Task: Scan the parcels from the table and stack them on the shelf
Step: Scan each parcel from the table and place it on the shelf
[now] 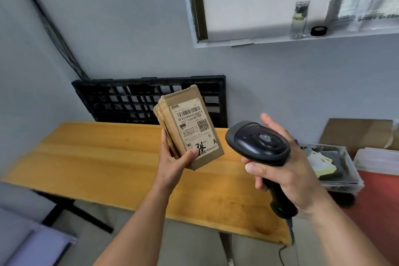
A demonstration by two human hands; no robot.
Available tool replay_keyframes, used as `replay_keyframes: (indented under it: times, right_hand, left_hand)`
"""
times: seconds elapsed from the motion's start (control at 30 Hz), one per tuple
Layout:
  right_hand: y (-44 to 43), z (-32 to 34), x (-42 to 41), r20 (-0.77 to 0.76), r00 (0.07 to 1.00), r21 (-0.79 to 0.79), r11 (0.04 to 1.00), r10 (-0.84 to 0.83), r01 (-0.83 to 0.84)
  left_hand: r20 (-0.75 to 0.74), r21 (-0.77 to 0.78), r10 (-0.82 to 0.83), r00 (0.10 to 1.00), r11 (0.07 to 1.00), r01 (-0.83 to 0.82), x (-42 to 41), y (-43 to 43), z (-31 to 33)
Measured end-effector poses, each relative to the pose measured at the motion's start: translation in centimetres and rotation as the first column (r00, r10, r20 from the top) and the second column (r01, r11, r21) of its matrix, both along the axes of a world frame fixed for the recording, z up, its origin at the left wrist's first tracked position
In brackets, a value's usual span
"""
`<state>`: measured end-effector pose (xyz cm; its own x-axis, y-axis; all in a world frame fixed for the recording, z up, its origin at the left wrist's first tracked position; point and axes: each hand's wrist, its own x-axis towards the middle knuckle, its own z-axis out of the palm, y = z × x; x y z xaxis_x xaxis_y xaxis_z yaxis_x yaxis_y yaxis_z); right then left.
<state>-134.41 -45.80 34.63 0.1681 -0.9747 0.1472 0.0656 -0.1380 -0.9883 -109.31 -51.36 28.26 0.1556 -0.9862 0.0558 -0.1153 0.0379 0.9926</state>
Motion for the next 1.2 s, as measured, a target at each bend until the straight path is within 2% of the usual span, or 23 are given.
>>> replay_keyframes:
  times: [0.33, 0.67, 0.9, 1.2]
  right_hand:
    - [3.6, 1.8, 15.0, -0.124, 0.976, -0.063, 0.980, 0.179, -0.188]
    - [10.6, 1.5, 32.0, -0.125, 0.915, -0.086, 0.915, 0.383, -0.394]
    - [14.9, 1.4, 42.7, -0.102, 0.825, -0.085, 0.821, 0.556, -0.564]
    - [19.0, 1.3, 54.5, -0.161, 0.603, -0.080, 0.599, 0.781, -0.797]
  left_hand:
    - [-0.071, 0.034, 0.224, 0.972, 0.974, -0.222, 14.9, 9.9, 1.9]
    - [-0.051, -0.010, 0.445, 0.894, 0.895, -0.446, 31.0, 22.5, 1.9]
    - [-0.121, -0.047, 0.599, 0.791, 0.793, -0.608, 39.6, 31.5, 2.6]
    - [-0.176, -0.018, 0.822, 0.541, 0.547, -0.837, 45.7, 40.6, 2.2]
